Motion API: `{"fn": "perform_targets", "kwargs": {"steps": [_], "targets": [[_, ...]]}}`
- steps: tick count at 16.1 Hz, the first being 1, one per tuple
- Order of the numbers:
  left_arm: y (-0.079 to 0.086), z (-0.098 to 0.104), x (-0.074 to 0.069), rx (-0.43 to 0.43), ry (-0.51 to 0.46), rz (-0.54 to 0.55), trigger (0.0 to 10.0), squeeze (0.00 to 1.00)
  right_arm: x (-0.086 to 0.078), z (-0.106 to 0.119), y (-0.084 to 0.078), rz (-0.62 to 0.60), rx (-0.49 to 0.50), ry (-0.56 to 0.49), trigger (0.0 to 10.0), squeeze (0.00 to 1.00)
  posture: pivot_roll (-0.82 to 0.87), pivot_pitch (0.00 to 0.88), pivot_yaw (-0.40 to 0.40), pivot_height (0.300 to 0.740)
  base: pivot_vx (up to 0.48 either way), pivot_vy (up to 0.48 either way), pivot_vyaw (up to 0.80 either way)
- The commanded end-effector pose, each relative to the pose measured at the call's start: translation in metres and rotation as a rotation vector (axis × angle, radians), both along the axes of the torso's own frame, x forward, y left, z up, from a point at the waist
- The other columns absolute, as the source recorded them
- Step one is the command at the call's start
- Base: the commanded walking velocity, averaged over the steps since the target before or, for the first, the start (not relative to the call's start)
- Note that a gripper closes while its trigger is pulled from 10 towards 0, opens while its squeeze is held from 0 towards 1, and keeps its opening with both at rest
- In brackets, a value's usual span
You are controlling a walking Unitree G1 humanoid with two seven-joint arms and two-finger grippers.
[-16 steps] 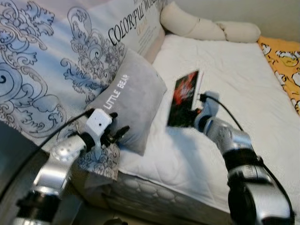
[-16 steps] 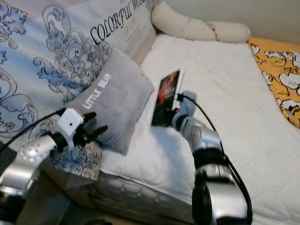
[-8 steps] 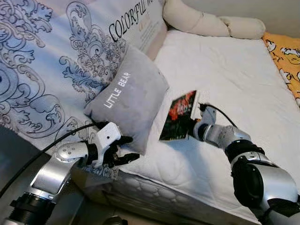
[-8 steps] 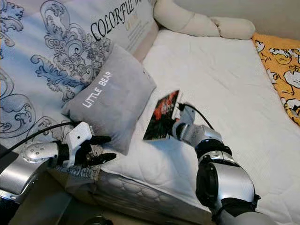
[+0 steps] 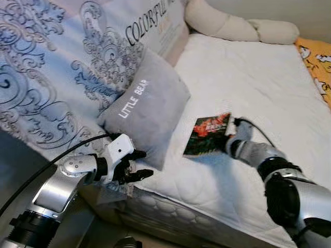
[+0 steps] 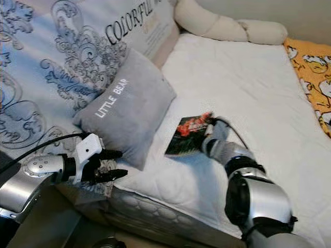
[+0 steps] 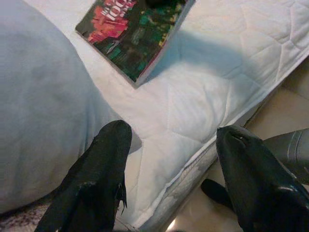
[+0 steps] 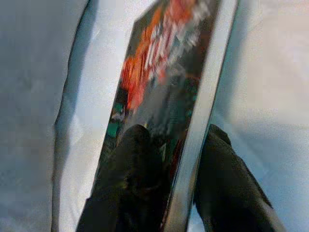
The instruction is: Clean up the room
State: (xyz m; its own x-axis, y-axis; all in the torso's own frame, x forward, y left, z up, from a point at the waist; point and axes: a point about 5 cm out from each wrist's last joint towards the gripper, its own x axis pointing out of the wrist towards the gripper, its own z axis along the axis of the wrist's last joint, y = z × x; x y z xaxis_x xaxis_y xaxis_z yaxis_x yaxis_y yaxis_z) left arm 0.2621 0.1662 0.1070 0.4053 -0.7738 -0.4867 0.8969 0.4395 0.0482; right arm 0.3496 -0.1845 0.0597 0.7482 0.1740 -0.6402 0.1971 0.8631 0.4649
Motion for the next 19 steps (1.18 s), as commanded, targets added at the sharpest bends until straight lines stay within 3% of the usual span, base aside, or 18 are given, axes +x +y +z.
{"fn": "perform_targets", "kwargs": {"steps": [1, 4, 6, 7, 10, 11, 12, 15, 16, 19], "targets": [[-0.003, 0.003, 0.000, 0.011, -0.012, -0.013, 10.0, 0.00, -0.001, -0.001, -0.007, -0.038, 0.003, -0.008, 10.0, 1.00, 0.00, 0.000, 0.004, 0.740, 0.000, 0.000, 0.00], [-0.006, 0.001, -0.001, -0.001, -0.003, -0.011, 10.0, 0.00, -0.004, -0.004, -0.018, -0.055, -0.045, -0.018, 10.0, 1.00, -0.01, 0.000, 0.010, 0.740, 0.000, 0.000, 0.00], [-0.008, 0.000, -0.002, -0.009, -0.002, -0.001, 10.0, 0.00, -0.005, -0.004, -0.022, 0.026, -0.112, -0.046, 10.0, 1.00, -0.02, 0.000, 0.007, 0.740, 0.000, 0.000, 0.00], [-0.009, -0.001, -0.003, -0.015, 0.004, 0.002, 10.0, 0.00, -0.005, -0.003, -0.024, 0.161, -0.258, -0.100, 10.0, 1.00, -0.02, 0.000, 0.005, 0.740, 0.000, 0.000, 0.00], [-0.010, -0.003, -0.005, -0.021, 0.008, 0.009, 10.0, 0.00, -0.004, 0.001, -0.025, 0.256, -0.273, -0.160, 10.0, 1.00, -0.02, 0.000, 0.002, 0.740, 0.000, 0.000, 0.00], [-0.011, -0.004, -0.004, -0.023, 0.008, 0.012, 10.0, 0.00, -0.004, 0.003, -0.010, 0.388, -0.222, -0.208, 10.0, 1.00, -0.03, 0.000, 0.003, 0.740, 0.000, 0.000, 0.00], [-0.012, -0.004, -0.004, -0.024, 0.007, 0.013, 10.0, 0.00, -0.004, 0.004, -0.005, 0.446, -0.214, -0.225, 10.0, 1.00, -0.03, 0.000, 0.002, 0.740, 0.000, 0.000, 0.00], [-0.014, -0.005, -0.004, -0.027, 0.013, 0.007, 10.0, 0.00, -0.021, -0.011, 0.022, 0.736, -0.178, -0.197, 10.0, 1.00, -0.04, 0.000, 0.007, 0.740, 0.000, 0.000, 0.00], [-0.015, -0.005, -0.003, -0.027, 0.014, 0.005, 10.0, 0.00, -0.023, -0.013, 0.023, 0.757, -0.176, -0.188, 10.0, 1.00, -0.04, 0.000, 0.008, 0.740, 0.000, 0.000, 0.00], [-0.017, -0.005, -0.003, -0.024, 0.017, -0.003, 10.0, 0.00, -0.042, -0.036, 0.030, 0.874, -0.181, -0.030, 10.0, 1.00, -0.03, 0.000, 0.002, 0.740, 0.000, 0.000, 0.00]]}}
